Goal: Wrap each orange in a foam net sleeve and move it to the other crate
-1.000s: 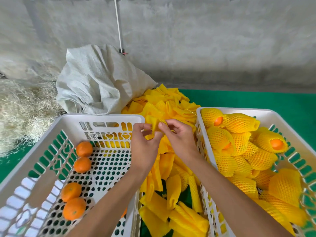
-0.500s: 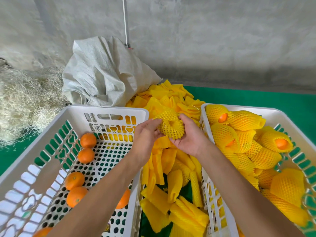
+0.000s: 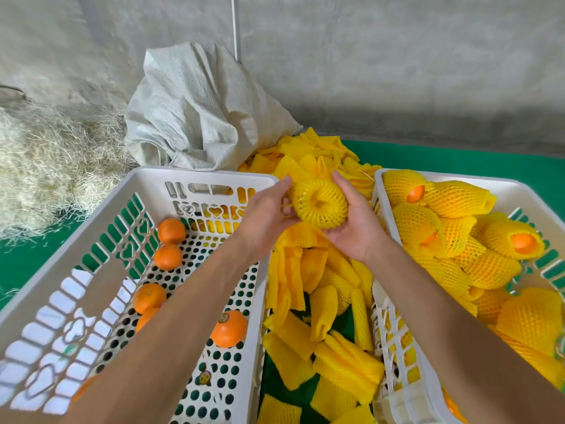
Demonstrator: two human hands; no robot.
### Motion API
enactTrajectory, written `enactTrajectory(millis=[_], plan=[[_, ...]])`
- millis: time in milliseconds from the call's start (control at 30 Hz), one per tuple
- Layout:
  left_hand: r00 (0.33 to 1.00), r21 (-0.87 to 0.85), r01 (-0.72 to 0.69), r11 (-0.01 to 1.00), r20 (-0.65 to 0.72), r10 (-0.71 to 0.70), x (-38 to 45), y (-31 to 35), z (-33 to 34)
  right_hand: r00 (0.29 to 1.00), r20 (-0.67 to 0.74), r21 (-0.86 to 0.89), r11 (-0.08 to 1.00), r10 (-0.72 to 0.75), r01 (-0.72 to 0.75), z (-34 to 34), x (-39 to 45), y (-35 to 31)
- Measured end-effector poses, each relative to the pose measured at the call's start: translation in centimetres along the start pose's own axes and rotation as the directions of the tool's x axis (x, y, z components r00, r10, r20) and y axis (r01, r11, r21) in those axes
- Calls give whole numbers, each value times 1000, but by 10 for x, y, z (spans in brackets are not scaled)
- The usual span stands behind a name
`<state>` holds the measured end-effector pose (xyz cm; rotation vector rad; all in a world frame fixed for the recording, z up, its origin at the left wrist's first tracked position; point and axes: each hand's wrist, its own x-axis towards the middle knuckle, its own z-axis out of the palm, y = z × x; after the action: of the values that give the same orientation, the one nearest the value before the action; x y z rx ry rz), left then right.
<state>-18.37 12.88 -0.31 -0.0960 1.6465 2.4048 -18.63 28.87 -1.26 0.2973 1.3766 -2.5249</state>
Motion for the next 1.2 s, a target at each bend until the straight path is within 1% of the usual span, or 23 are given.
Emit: enactTrajectory(millis=[67, 100, 133, 167, 200, 233, 267, 300, 367, 400, 433, 500, 600, 667, 700, 767, 833, 867, 900, 967, 1033, 1100, 1200], plan=[[980, 167, -152, 974, -103, 170, 5, 3, -20, 998, -58, -36, 999, -40, 38, -3, 3, -2], [956, 316, -207, 926, -138, 260, 7, 3, -33, 995, -85, -54, 997, -52, 47, -3, 5, -2], [933, 494, -213, 843, -153, 325, 12, -1, -47, 993, -105, -69, 996, -58, 51, -3, 5, -1], [932, 687, -155, 710, -137, 336, 16, -6, -62, 991, -117, -83, 995, -62, 52, -3, 6, 0], [967, 860, -36, 509, -100, 236, 19, -11, -74, 990, -124, -95, 994, -63, 51, -3, 7, 1], [995, 967, 80, 244, -93, 42, 20, -18, -84, 990, -127, -101, 994, -62, 49, -3, 7, 2], [980, 991, 135, -9, -134, -147, 20, -25, -94, 990, -127, -108, 993, -58, 44, -4, 7, 3], [928, 975, 204, -82, -220, -302, 18, -32, -102, 990, -128, -116, 992, -53, 39, -5, 8, 3], [762, 926, 372, -63, -343, -549, 8, -45, -110, 990, -133, -134, 991, -48, 30, -7, 10, 4], [672, 905, 410, -111, -382, -634, 1, -49, -110, 990, -134, -142, 990, -47, 27, -8, 11, 5], [604, 894, 413, -172, -410, -683, -3, -54, -111, 990, -135, -151, 988, -48, 27, -9, 12, 5], [523, 883, 390, -261, -446, -726, -8, -66, -111, 990, -131, -169, 985, -47, 25, -10, 13, 7], [482, 862, 431, -266, -469, -740, -8, -76, -111, 990, -133, -175, 984, -45, 21, -10, 14, 7], [498, 874, 386, -294, -466, -731, -8, -73, -107, 991, -128, -171, 985, -45, 23, -11, 14, 6], [555, 890, 335, -308, -451, -699, -8, -69, -106, 991, -126, -168, 985, -45, 23, -11, 14, 6], [721, 914, 287, -287, -403, -564, -4, -56, -102, 992, -121, -163, 986, -44, 24, -10, 13, 5], [874, 932, 325, -157, -360, -326, 0, -39, -94, 993, -111, -162, 986, -50, 32, -10, 13, 6], [930, 944, 321, -73, -329, -164, 2, -30, -89, 993, -104, -166, 985, -56, 38, -10, 13, 5], [956, 956, 292, 18, -292, 15, 4, -23, -84, 993, -101, -171, 984, -64, 46, -9, 13, 6], [921, 965, 154, 213, -218, 324, 3, -13, -71, 991, -101, -181, 981, -87, 67, -8, 14, 7], [835, 930, -73, 360, -140, 531, -3, -8, -54, 988, -104, -190, 978, -112, 91, -9, 15, 8], [780, 874, -242, 421, -83, 621, -11, -7, -35, 989, -90, -198, 975, -120, 100, -9, 15, 8], [802, 698, -338, 631, -137, 581, -18, -15, -10, 993, -16, -208, 972, -120, 114, -8, 12, 9]])
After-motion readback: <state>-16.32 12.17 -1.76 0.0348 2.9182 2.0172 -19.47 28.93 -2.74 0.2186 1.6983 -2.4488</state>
